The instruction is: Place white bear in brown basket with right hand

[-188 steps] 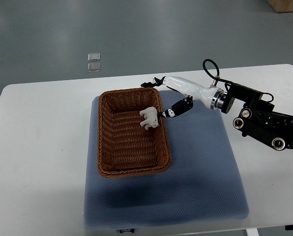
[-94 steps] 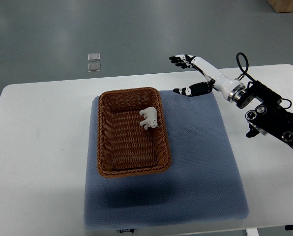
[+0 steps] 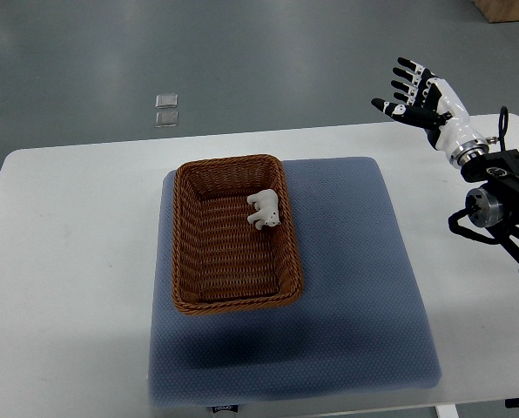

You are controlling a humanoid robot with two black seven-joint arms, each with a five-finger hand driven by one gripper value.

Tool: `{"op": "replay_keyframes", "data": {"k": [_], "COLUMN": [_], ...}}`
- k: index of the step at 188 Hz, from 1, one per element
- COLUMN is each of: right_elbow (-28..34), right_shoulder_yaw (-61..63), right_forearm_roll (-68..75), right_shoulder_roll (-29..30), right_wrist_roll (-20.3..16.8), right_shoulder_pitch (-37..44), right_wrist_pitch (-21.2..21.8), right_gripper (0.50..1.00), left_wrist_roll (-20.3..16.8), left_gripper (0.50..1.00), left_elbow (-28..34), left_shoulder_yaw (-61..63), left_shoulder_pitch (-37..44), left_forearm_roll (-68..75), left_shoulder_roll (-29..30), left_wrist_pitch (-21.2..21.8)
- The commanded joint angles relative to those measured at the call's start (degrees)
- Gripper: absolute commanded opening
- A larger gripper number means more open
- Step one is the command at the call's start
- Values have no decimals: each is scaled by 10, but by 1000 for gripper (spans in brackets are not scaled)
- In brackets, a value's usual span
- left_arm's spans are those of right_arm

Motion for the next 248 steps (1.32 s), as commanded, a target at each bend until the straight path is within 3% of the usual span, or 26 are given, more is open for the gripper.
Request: {"op": "replay_keyframes", "data": {"k": [1,27,54,76,170,248], "right_elbow": [-5,-11,-23,-45,-54,-71], "right_shoulder_yaw": [0,0,0,0,-10,-11], "right_forearm_roll": [60,127,187,220,212,211], "right_shoulder_roll": [-1,1,1,4,14,14], "right_wrist_roll": [0,0,0,0,3,36], "right_shoulder_pitch": [-3,-5,-10,-11,-24,-29], "right_wrist_pitch": [4,12,70,94,91,90], "right_gripper": [913,924,926,926,926,926], "left_wrist_roll": [0,0,0,0,0,0], "left_gripper": [1000,1000,1000,1000,1000,1000], "left_elbow": [0,0,0,0,0,0], "left_shoulder_yaw": [0,0,0,0,0,-1], "left_shoulder_pitch": [0,0,0,0,0,0], "left_forearm_roll": [0,0,0,0,0,0], "left_shoulder_roll": [0,0,0,0,0,0], "left_wrist_pitch": [0,0,0,0,0,0]}}
